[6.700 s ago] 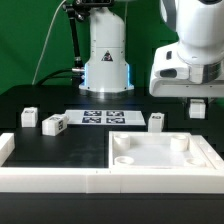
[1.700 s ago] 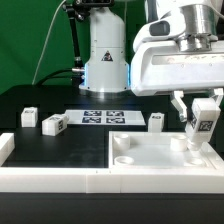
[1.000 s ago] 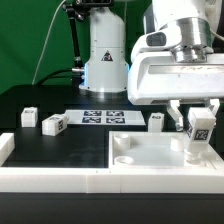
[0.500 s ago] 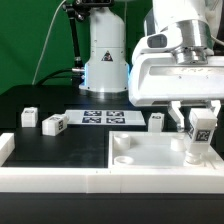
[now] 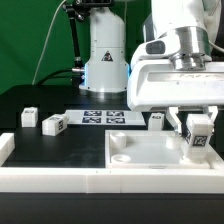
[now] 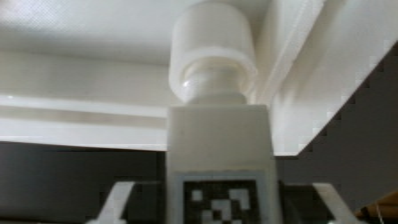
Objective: Assemble one leg
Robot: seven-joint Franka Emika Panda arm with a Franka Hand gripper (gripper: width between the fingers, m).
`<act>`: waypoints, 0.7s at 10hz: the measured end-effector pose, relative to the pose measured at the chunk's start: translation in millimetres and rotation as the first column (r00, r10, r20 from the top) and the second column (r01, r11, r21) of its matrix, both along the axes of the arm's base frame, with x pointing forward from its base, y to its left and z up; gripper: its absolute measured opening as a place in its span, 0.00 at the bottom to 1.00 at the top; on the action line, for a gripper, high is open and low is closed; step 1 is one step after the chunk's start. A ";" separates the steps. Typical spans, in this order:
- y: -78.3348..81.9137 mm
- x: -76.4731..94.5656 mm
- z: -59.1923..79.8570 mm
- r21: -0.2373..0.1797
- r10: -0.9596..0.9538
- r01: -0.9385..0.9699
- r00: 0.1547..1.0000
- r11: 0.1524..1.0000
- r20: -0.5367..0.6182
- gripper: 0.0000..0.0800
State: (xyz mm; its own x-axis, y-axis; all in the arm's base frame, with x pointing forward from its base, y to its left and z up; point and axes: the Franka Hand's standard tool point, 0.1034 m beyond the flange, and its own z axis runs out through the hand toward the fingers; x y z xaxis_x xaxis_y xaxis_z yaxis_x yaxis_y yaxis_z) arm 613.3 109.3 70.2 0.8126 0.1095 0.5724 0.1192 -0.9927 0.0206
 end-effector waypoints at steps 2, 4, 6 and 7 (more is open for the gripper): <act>-0.7 0.7 0.1 0.004 -0.002 0.002 1.000 1.000 -0.013 0.36; -0.7 -0.8 -2.3 0.004 -0.001 0.001 1.000 1.000 -0.025 0.43; -0.7 -0.9 -2.5 0.004 -0.001 0.001 1.000 1.000 -0.025 0.67; -0.8 -1.0 -2.7 0.004 -0.001 0.001 1.000 1.000 -0.026 0.78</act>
Offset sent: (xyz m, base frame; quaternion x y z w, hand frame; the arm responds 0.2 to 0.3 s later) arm 0.0000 0.0000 0.0000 0.0000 0.0000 0.0000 1.0000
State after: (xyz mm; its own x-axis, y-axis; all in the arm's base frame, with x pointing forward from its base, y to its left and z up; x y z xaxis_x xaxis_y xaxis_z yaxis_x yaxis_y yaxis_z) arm 612.3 108.5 67.5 0.8272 0.1060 0.5519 0.1183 -0.9929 0.0134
